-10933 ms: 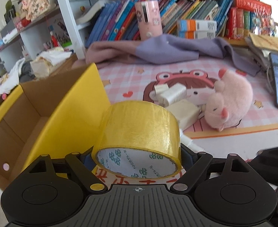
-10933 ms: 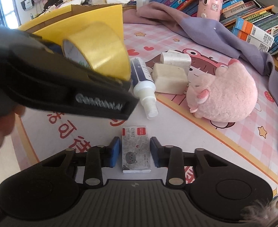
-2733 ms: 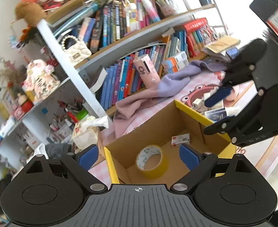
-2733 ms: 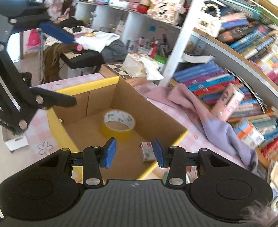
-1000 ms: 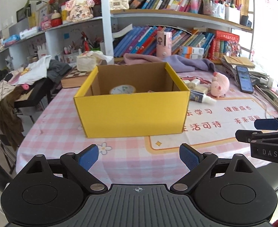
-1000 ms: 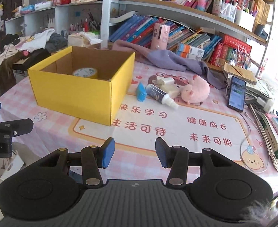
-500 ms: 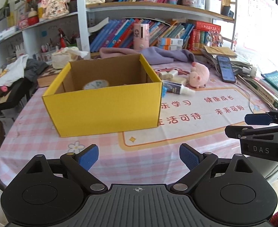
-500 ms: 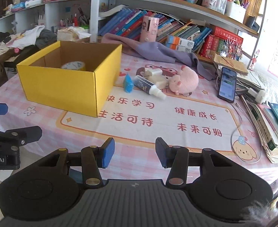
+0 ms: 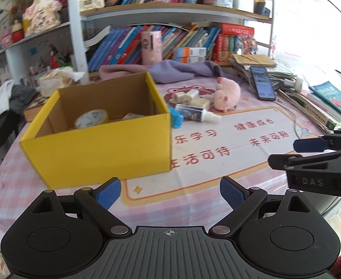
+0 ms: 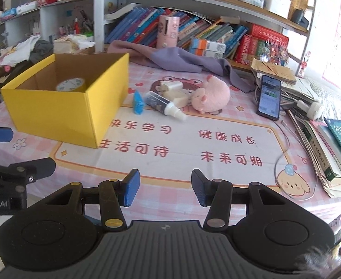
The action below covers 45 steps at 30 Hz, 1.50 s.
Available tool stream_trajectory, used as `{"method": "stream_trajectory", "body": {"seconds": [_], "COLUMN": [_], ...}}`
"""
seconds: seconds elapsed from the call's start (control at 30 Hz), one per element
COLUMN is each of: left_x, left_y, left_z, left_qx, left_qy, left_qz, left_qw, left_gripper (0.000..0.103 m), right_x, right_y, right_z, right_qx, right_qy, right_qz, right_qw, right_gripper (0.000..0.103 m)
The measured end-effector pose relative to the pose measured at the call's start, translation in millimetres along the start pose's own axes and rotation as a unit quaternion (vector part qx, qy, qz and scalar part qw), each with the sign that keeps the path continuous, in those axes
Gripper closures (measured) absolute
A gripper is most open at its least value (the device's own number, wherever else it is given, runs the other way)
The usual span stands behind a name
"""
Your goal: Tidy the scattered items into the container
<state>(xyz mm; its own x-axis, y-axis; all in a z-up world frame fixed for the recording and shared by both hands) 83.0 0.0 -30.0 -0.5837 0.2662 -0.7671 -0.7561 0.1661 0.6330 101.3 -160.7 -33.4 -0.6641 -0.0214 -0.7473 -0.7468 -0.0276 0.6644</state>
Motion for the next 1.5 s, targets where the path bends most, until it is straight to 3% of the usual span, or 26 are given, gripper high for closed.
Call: {"method": "stream_trajectory", "body": {"seconds": [0.43,0.8,1.17,1.5], "left_x": [-27.9,-63.3,-96.1,-125.3], "left_y": [-33.3,-67.0,-101.9,-144.0], "left_z": [-32.6,-57.6,-78.4,-79.2], "left_qx": [0.042,0.041,-0.004,-0.062], "left_qy": [-0.049,-0.067,-0.029,0.051], "left_qz": [-0.002,-0.004,0.013,0.033], "left_qw": [0.9979,0.9969,0.9995,0.9963], "left_gripper": [0.009,0.009,0.009,0.013], "right_x": [-12.6,-42.7,-77.2,-111.1], "right_y": [-25.4,-56.7,-96.8,-143.3], "right_z": [-40.3,-81.5,-122.0,-164.1], "right_qx": [0.017,0.013,-0.024,-0.068], "right_qy": [-0.034,-0.048,-0.02,-0.028], "right_qz": [0.007,0.004,0.014,0.029], "right_qw": [0.999,0.999,0.999,0.997], "right_gripper": [0.054,0.052,0.044,0.039]}}
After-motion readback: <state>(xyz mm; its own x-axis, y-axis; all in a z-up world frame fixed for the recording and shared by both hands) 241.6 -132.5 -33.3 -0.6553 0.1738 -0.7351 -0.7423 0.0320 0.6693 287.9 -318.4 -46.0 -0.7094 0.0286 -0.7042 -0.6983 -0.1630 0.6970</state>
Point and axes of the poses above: each gripper's, at about its wrist camera, not at the fingertips, and y roughly against the way its jaws point, z to its left, x to its underside, the point moved 2 cm from there along -y, roughly the way its jaws point, and after that the axes turned 6 degrees about -y, right-handed, at the moved point
